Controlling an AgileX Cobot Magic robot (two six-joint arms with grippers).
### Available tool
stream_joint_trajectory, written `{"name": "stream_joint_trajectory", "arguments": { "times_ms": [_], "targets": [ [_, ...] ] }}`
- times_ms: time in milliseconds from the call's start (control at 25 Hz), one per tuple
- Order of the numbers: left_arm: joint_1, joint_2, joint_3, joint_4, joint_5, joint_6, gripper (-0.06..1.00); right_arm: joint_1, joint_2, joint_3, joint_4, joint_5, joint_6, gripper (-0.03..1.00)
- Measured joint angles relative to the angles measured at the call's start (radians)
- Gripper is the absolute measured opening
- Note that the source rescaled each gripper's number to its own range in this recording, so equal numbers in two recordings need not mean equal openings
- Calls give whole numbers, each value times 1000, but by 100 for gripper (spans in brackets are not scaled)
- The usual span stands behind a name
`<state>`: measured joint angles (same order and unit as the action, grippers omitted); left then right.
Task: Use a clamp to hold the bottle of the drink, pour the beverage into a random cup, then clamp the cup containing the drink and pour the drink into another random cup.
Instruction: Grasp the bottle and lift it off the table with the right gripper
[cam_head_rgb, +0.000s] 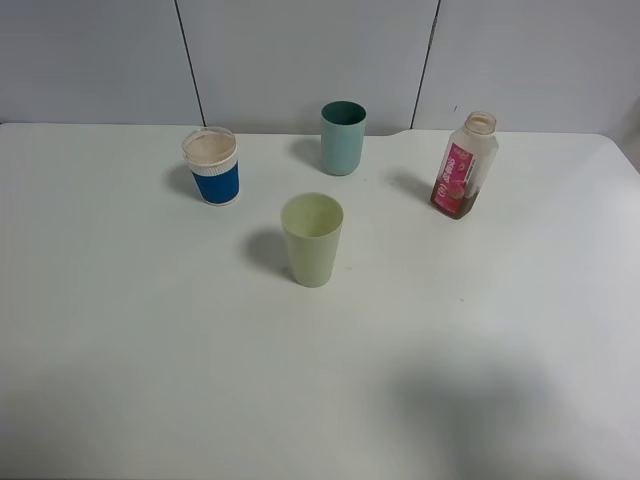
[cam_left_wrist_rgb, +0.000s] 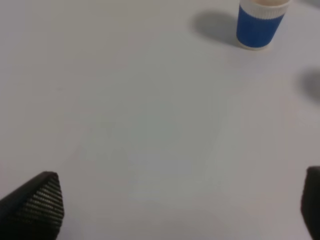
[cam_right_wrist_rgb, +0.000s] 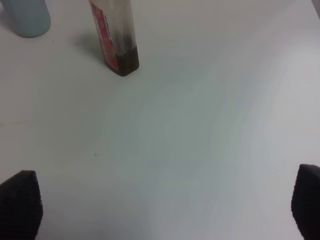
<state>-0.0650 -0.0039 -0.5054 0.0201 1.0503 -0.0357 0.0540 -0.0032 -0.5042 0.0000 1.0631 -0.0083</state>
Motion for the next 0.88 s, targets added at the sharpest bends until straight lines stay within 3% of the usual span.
{"name": "stream_joint_trajectory", "arguments": {
  "times_ms": [720, 880],
  "targets": [
    [0, 0, 0, 0, 0, 0, 100, 0, 0, 0, 0, 0, 8, 100],
    [0, 0, 0, 0, 0, 0, 100, 0, 0, -10, 38, -33, 16, 100]
  ]
}}
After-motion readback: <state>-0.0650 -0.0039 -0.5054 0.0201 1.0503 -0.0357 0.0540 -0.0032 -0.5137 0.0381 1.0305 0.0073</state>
